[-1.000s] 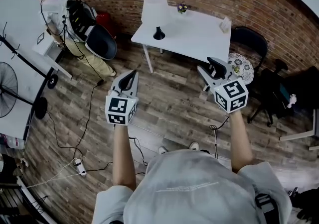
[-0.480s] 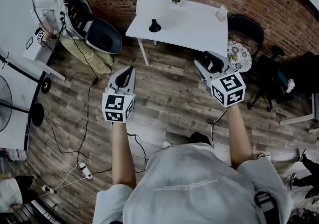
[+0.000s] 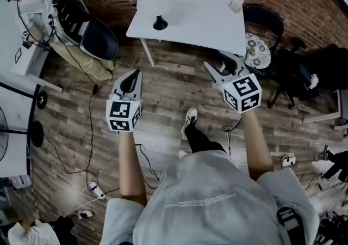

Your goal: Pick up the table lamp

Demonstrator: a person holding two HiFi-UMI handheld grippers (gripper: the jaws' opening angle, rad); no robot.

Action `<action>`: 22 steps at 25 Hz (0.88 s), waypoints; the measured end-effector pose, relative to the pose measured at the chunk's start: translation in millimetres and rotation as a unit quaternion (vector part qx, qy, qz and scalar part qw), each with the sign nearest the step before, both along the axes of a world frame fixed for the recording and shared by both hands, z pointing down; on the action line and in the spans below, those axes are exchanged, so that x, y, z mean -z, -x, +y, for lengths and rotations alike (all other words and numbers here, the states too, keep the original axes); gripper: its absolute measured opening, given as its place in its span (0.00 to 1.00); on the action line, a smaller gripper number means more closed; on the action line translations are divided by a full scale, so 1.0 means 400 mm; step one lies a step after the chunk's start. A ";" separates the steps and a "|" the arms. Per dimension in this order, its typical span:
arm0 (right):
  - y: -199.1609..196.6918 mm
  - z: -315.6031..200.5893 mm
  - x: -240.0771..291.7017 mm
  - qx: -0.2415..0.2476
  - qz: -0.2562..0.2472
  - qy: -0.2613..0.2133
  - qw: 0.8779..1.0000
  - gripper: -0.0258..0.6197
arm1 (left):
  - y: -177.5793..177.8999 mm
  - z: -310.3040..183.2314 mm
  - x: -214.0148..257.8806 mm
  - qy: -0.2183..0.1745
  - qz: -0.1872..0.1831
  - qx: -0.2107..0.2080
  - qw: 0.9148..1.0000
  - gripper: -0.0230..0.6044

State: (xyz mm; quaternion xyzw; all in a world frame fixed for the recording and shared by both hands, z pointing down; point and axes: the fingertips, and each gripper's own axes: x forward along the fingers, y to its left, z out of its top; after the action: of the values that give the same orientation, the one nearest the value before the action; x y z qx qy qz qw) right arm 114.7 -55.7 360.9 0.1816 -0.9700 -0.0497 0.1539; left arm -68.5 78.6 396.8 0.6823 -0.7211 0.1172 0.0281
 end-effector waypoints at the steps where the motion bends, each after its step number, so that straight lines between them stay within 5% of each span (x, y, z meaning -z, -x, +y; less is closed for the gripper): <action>1: 0.017 -0.017 -0.011 -0.001 0.001 0.003 1.000 0.34 | 0.014 -0.018 -0.009 0.004 0.001 -0.001 1.000 0.06; 14: 0.317 -0.328 -0.121 0.006 0.010 0.033 0.999 0.36 | 0.299 -0.332 -0.079 0.038 0.019 0.002 0.999 0.06; 22: 0.411 -0.480 -0.180 0.010 0.015 0.053 0.998 0.37 | 0.399 -0.494 -0.108 0.053 0.039 0.004 0.998 0.06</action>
State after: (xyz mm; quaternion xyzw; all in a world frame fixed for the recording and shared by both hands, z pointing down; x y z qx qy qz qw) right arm -49.9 -247.6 432.9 0.1623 -0.9707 -0.0024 0.1769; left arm -228.0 -119.0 440.0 0.6814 -0.7146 0.1280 0.0929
